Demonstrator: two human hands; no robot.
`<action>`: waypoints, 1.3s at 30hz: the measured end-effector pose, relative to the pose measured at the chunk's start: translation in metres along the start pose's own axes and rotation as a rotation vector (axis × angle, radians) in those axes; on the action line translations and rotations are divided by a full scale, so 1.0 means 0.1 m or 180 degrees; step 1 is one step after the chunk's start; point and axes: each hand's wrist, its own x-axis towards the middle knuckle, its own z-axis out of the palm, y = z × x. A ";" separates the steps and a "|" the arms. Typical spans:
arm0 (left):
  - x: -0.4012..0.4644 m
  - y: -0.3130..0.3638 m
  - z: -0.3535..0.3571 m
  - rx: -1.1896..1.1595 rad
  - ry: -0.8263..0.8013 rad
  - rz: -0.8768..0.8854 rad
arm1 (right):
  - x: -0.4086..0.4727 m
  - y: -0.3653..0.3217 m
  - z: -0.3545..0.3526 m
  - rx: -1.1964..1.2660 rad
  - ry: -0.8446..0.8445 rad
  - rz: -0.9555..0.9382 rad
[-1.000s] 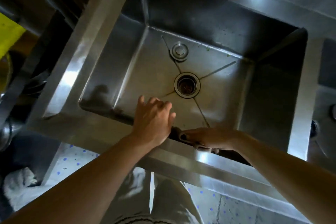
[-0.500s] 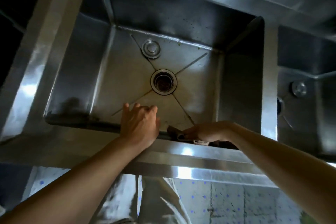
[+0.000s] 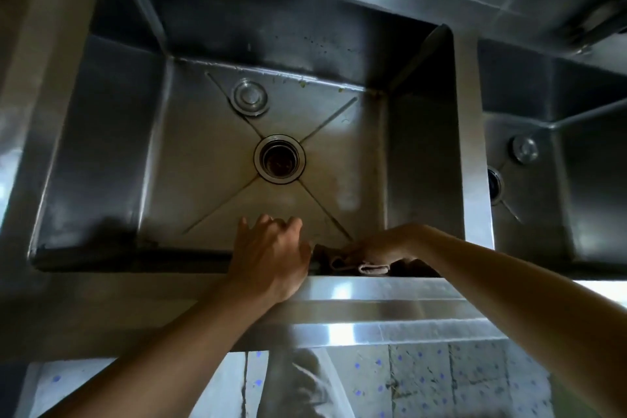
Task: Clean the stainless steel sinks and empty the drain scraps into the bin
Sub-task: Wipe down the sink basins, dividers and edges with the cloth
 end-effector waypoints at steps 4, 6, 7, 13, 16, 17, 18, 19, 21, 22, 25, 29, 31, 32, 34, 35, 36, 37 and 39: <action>0.04 -0.05 0.05 0.0039 0.0084 0.0070 | 0.37 0.07 -0.04 0.0125 0.0167 0.0295; 0.04 -0.06 0.06 0.0075 0.0047 0.0037 | 0.43 0.12 -0.06 0.0099 0.0147 0.0340; 0.05 -0.06 0.06 0.0109 0.0026 0.0001 | 0.42 0.14 -0.07 0.0004 0.0153 0.0350; 0.09 0.12 0.02 0.0082 -0.0059 -0.0197 | 0.12 0.22 -0.07 -0.0728 0.0071 0.0214; 0.19 0.39 0.07 -0.0002 -0.0083 -0.0204 | -0.12 0.37 -0.11 -0.0680 -0.0025 0.0174; 0.22 0.48 0.11 0.0078 -0.0104 -0.0157 | -0.18 0.43 -0.13 -0.0683 -0.0028 0.0150; 0.24 0.56 0.15 0.0160 -0.0137 -0.0108 | -0.24 0.48 -0.14 -0.0680 -0.0022 0.0094; 0.26 0.62 0.21 0.0217 -0.0182 -0.0077 | -0.27 0.54 -0.15 -0.0694 -0.0025 0.0054; 0.26 0.64 0.32 0.0284 -0.0220 -0.0079 | -0.20 0.62 -0.13 -0.0705 0.0037 -0.0011; 0.26 0.63 0.34 0.0318 -0.0188 -0.0083 | -0.15 0.64 -0.13 -0.0732 0.0073 -0.0059; 0.26 0.59 0.36 0.0184 -0.0013 -0.0139 | -0.03 0.57 -0.15 -0.0707 -0.0026 0.0073; 0.25 0.58 0.41 0.0047 0.0232 -0.0024 | 0.46 0.57 -0.12 -0.0836 0.0158 0.0052; 0.26 0.58 0.43 0.0052 0.0273 -0.0027 | 0.87 0.73 -0.11 -0.0745 0.0357 0.0104; 0.26 0.58 0.43 0.0049 0.0301 -0.0033 | 1.01 0.79 -0.11 -0.0669 0.0398 0.0157; 0.28 0.57 0.43 0.0044 0.0361 -0.0046 | 1.04 0.81 -0.10 -0.0501 0.0404 0.0218; 0.28 0.57 0.43 0.0046 0.0368 -0.0054 | 0.90 0.76 -0.08 -0.0398 0.0425 0.0211; 0.28 0.57 0.43 0.0044 0.0348 -0.0067 | 0.77 0.73 -0.07 -0.0344 0.0378 0.0203; 0.28 0.58 0.43 0.0024 0.0317 -0.0084 | 0.64 0.70 -0.07 -0.0372 0.0330 0.0224; 0.28 0.58 0.42 -0.0039 0.0254 -0.0117 | 0.33 0.61 -0.09 -0.0567 0.0280 0.0192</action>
